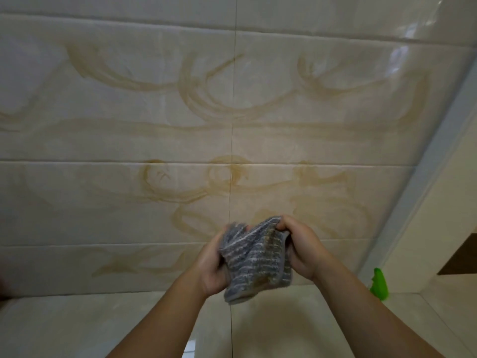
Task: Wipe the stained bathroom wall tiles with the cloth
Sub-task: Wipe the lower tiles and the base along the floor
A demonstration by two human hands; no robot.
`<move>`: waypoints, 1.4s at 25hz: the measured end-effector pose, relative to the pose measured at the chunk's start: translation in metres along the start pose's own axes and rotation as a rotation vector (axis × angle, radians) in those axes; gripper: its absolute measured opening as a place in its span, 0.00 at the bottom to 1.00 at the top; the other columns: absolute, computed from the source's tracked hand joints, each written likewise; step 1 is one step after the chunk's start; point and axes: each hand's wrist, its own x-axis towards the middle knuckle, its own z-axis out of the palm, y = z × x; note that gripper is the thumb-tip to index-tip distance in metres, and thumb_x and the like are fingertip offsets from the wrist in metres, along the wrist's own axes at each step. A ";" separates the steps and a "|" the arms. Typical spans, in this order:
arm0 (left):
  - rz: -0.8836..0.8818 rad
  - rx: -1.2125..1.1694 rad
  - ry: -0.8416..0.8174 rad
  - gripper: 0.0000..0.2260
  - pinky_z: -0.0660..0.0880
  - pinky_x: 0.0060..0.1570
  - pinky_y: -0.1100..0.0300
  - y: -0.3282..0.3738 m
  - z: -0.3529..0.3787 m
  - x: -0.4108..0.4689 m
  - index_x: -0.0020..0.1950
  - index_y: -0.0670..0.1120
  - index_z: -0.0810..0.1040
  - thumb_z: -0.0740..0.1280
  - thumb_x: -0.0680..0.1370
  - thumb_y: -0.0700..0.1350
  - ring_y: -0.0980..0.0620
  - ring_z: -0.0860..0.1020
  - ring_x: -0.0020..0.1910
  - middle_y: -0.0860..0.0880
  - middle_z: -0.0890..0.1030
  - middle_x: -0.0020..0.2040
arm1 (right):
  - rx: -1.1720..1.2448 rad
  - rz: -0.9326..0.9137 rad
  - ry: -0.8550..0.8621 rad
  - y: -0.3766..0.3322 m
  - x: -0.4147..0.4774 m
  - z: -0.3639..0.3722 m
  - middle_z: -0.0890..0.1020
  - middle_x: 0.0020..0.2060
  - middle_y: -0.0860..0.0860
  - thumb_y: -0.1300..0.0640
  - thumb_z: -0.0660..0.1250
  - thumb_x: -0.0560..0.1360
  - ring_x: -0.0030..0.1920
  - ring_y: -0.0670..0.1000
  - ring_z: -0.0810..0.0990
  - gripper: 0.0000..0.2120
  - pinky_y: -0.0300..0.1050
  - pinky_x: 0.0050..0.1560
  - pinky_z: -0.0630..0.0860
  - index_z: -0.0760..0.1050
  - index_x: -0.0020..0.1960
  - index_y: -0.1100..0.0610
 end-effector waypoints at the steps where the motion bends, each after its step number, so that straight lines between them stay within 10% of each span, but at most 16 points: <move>1: -0.010 -0.028 -0.046 0.31 0.77 0.60 0.44 0.001 0.003 -0.008 0.65 0.35 0.77 0.60 0.78 0.62 0.37 0.79 0.60 0.34 0.77 0.64 | 0.010 0.011 0.024 -0.001 -0.001 -0.004 0.76 0.43 0.65 0.60 0.60 0.73 0.44 0.66 0.77 0.09 0.57 0.50 0.76 0.72 0.45 0.67; 5: 0.085 0.295 -0.099 0.20 0.79 0.56 0.49 -0.001 0.017 -0.035 0.63 0.36 0.79 0.67 0.78 0.50 0.41 0.80 0.58 0.36 0.80 0.60 | 0.086 0.013 0.052 -0.010 -0.016 -0.008 0.78 0.51 0.65 0.59 0.59 0.74 0.53 0.65 0.79 0.26 0.64 0.62 0.72 0.66 0.67 0.74; 9: 0.188 0.765 0.161 0.09 0.78 0.54 0.53 0.013 0.042 -0.062 0.57 0.42 0.79 0.66 0.80 0.45 0.48 0.83 0.50 0.44 0.85 0.50 | 0.021 -0.053 0.032 -0.021 -0.045 -0.003 0.77 0.36 0.57 0.62 0.59 0.77 0.36 0.55 0.78 0.06 0.50 0.41 0.76 0.73 0.46 0.61; 14: 0.268 0.969 0.216 0.08 0.76 0.58 0.51 0.068 0.077 -0.093 0.51 0.43 0.79 0.63 0.81 0.45 0.48 0.82 0.47 0.45 0.84 0.45 | -0.474 -0.223 0.030 -0.039 -0.071 -0.004 0.78 0.42 0.55 0.61 0.67 0.73 0.43 0.52 0.78 0.04 0.46 0.42 0.77 0.72 0.45 0.58; 18: 0.146 1.003 0.123 0.06 0.76 0.51 0.52 0.090 0.111 -0.079 0.50 0.43 0.78 0.64 0.79 0.45 0.48 0.80 0.41 0.45 0.82 0.40 | -0.240 -0.235 -0.208 -0.048 -0.068 0.008 0.82 0.58 0.52 0.56 0.75 0.63 0.58 0.54 0.80 0.31 0.53 0.60 0.76 0.73 0.65 0.48; 24: 0.242 1.284 0.121 0.04 0.79 0.54 0.51 0.135 0.158 -0.018 0.48 0.45 0.80 0.68 0.79 0.45 0.48 0.82 0.45 0.45 0.83 0.45 | 0.162 -0.138 -0.128 -0.086 -0.039 -0.001 0.81 0.56 0.65 0.58 0.80 0.59 0.53 0.63 0.82 0.35 0.56 0.51 0.81 0.74 0.64 0.65; 31: 1.177 1.704 0.307 0.10 0.69 0.56 0.63 0.205 0.186 0.055 0.59 0.48 0.80 0.68 0.78 0.42 0.52 0.78 0.56 0.51 0.80 0.57 | 0.415 -0.420 0.148 -0.203 0.017 -0.022 0.83 0.52 0.60 0.56 0.63 0.76 0.47 0.59 0.83 0.14 0.53 0.46 0.79 0.77 0.59 0.61; 35: 1.642 2.045 0.498 0.19 0.69 0.67 0.47 0.269 0.168 0.066 0.67 0.44 0.76 0.62 0.77 0.43 0.42 0.73 0.69 0.43 0.75 0.69 | -0.230 -0.951 0.463 -0.269 0.064 0.010 0.78 0.58 0.58 0.57 0.60 0.81 0.54 0.55 0.77 0.04 0.43 0.50 0.68 0.71 0.54 0.50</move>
